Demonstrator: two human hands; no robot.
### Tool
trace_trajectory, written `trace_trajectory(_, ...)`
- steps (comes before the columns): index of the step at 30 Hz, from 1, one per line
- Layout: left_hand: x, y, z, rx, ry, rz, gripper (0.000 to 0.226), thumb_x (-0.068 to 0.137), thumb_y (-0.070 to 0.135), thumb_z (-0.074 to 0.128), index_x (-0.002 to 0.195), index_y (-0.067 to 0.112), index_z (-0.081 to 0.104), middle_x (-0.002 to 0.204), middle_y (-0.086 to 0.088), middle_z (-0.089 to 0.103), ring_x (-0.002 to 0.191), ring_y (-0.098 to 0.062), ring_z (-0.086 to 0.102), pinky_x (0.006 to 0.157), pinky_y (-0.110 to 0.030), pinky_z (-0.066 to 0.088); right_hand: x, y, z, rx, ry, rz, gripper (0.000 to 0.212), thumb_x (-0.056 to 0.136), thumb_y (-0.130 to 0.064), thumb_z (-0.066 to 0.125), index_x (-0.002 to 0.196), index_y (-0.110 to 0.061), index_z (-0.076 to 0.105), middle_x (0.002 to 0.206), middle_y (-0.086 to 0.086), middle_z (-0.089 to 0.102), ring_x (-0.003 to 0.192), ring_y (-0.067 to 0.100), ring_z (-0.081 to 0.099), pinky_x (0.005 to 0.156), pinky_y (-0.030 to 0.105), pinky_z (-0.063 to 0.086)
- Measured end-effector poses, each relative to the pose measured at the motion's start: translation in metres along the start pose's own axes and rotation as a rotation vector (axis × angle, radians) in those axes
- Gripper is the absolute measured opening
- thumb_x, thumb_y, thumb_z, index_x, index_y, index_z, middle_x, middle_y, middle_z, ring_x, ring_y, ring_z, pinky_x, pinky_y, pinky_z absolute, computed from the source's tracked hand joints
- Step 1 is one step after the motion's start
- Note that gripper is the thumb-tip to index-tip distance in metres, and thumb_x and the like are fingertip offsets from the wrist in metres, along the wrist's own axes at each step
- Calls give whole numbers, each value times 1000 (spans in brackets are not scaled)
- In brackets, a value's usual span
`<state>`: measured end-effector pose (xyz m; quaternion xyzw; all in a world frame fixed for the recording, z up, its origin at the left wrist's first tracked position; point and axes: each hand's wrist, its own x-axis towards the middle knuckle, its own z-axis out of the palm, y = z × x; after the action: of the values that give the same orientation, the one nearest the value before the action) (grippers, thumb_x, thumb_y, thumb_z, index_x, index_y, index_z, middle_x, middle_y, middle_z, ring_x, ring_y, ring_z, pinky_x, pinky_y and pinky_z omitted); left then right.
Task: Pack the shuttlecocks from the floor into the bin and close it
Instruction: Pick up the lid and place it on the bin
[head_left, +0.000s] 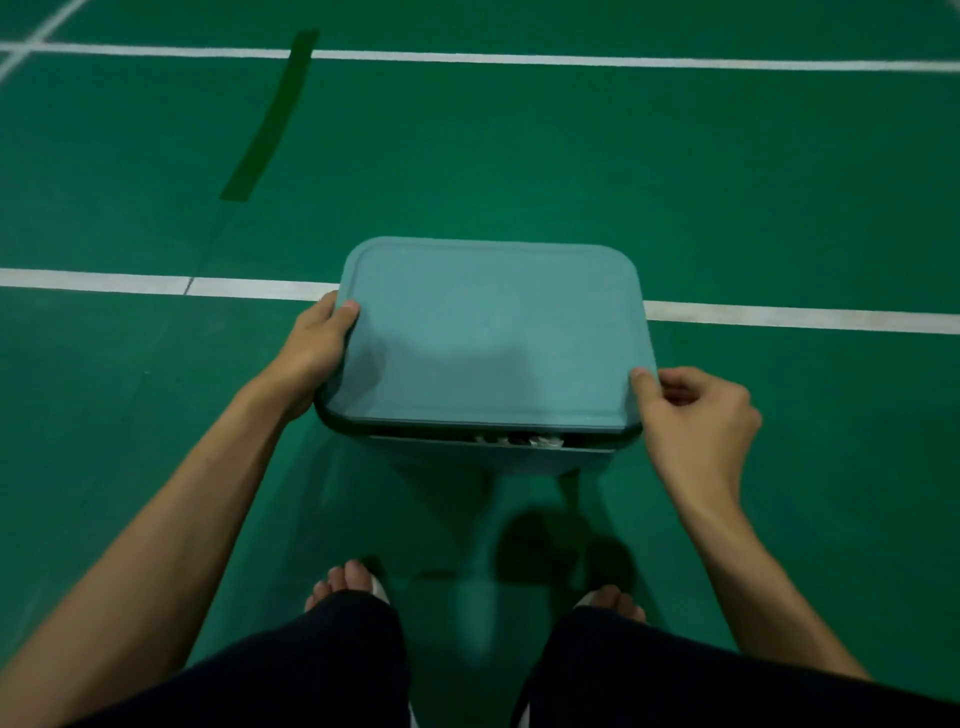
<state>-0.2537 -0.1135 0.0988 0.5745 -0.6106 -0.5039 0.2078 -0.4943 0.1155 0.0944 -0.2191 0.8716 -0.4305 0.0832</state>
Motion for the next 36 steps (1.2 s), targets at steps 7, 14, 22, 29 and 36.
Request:
trace_trajectory(7, 2, -23, -10, 48, 22, 84, 24, 108, 19, 45, 121, 13, 65, 98, 2, 67, 82, -11, 60, 69, -28, 48, -19, 20, -4, 37, -10, 10, 20, 84, -32, 78, 78, -14, 81, 69, 1, 75, 71, 21, 72, 81, 40, 58)
trace_trajectory(14, -4, -32, -9, -145, 29, 73, 31, 106, 2, 41, 120, 13, 67, 99, 4, 70, 92, -19, 62, 77, -28, 52, -8, 22, -5, -11, 37, -46, 29, 84, -40, 78, 73, -12, 81, 65, 5, 73, 65, 26, 69, 75, 40, 56)
trace_trajectory(22, -18, -49, 5, 363, 206, 447, 53, 105, 2, 39, 156, 17, 41, 151, -6, 53, 134, -26, 52, 103, -18, 33, -17, 33, 11, 66, 28, -174, 33, 85, -12, 80, 118, -10, 77, 82, 8, 73, 56, 14, 55, 70, 27, 50)
trace_trajectory(29, -23, -54, 8, 330, 257, 448, 49, 106, 9, 44, 154, 18, 45, 142, -8, 59, 127, -28, 56, 102, -28, 40, -30, 55, 25, 336, 58, -169, 28, 92, -5, 72, 120, -6, 75, 90, 10, 67, 70, 18, 60, 61, 28, 53)
trace_trajectory(36, -35, -29, 12, 594, 237, 240, 50, 107, 34, 34, 156, 35, 28, 131, -11, 55, 116, -37, 55, 91, -48, 44, -27, 59, 31, 451, 7, -75, 27, 95, -9, 69, 122, -11, 73, 110, 7, 74, 92, 21, 71, 71, 33, 60)
